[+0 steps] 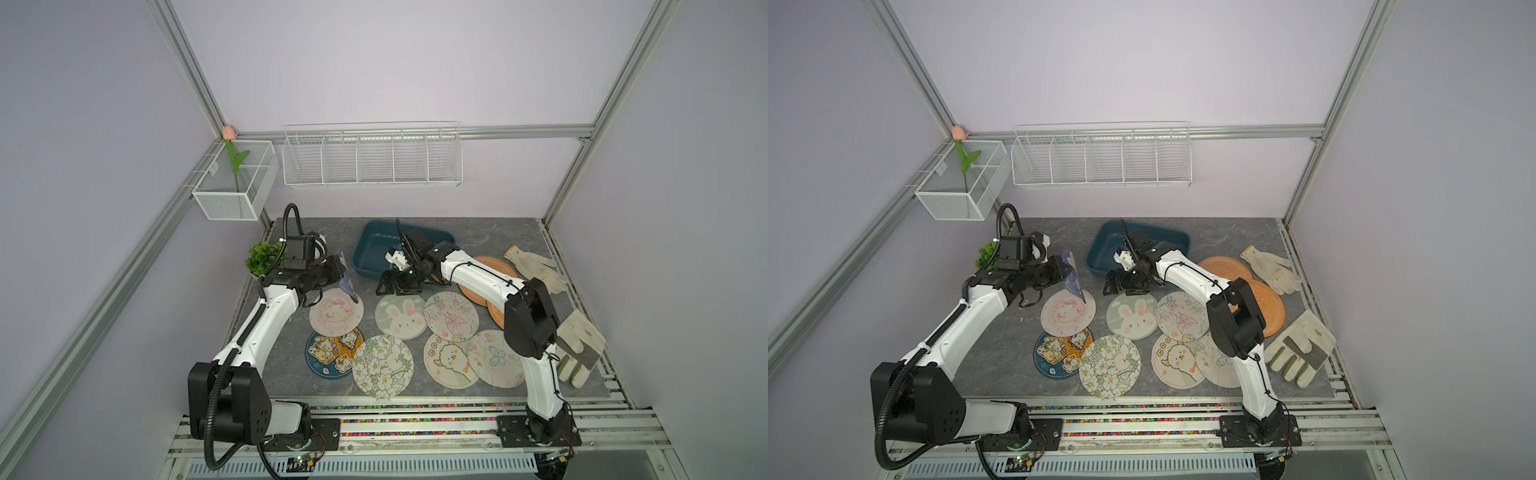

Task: Put the coasters into the storage box
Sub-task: Pick up the coaster from the coaster, then place the coaster in the storage box.

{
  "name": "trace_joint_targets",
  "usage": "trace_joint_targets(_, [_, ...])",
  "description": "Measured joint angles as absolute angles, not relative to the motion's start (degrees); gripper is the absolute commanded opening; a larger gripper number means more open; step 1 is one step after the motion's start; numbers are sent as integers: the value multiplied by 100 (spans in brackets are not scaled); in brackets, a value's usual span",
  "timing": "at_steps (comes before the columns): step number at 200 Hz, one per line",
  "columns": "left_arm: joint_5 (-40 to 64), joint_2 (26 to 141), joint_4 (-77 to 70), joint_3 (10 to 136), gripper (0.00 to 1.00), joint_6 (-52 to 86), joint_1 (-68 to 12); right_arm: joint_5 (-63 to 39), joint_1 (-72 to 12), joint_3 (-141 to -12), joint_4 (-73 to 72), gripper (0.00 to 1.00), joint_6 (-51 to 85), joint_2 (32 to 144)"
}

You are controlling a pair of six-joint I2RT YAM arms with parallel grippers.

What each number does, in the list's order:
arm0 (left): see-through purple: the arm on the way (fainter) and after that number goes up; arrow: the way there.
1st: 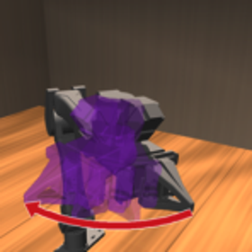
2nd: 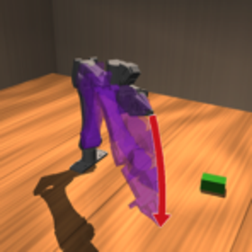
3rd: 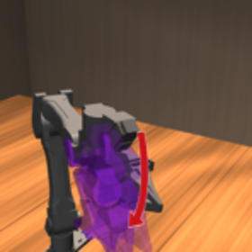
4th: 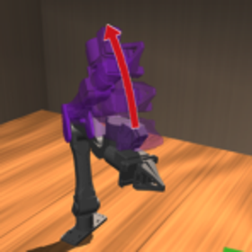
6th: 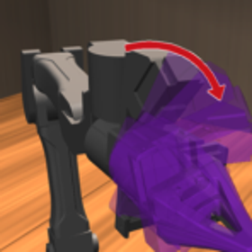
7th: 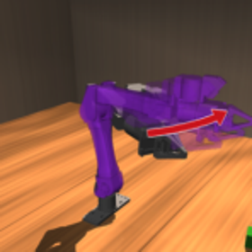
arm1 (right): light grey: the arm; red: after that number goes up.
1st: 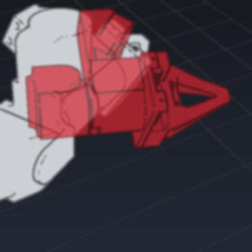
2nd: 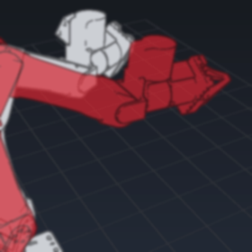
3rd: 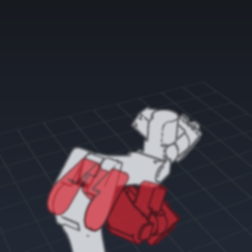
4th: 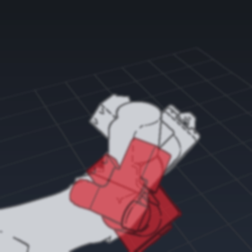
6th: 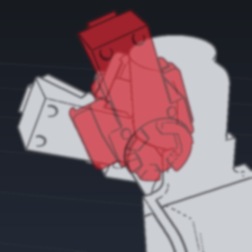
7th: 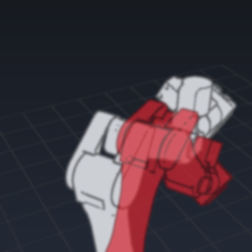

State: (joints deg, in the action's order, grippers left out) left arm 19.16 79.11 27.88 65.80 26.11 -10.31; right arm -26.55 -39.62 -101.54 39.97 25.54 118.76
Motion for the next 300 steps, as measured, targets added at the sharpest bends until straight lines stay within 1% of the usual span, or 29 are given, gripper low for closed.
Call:
trace_joint_targets(32, [2027,8296,2740,7520,0,2652,-1199,-2709,-3802,-9439,3848,86,2569,11338])
trace_joint_targets(68, [2123,9159,2593,8374,0,2681,-1415,-2705,-3629,-8862,3736,87,2617,10840])
trace_joint_targets(137, [2364,11043,2416,10031,0,2738,-2152,-2600,-3216,-8206,3649,87,2694,9994])
trace_joint_targets(203, [2816,12582,2152,11487,0,2965,-2515,-2423,-2899,-7762,3629,88,2766,9529])
trace_joint_targets(253, [2912,13220,2204,11828,0,2943,-2617,-2318,-2832,-7609,3645,88,2790,9404])
trace_joint_targets(300, [2320,13257,2683,11813,0,2480,-2569,-2263,-2792,-7609,3645,88,2797,9404])
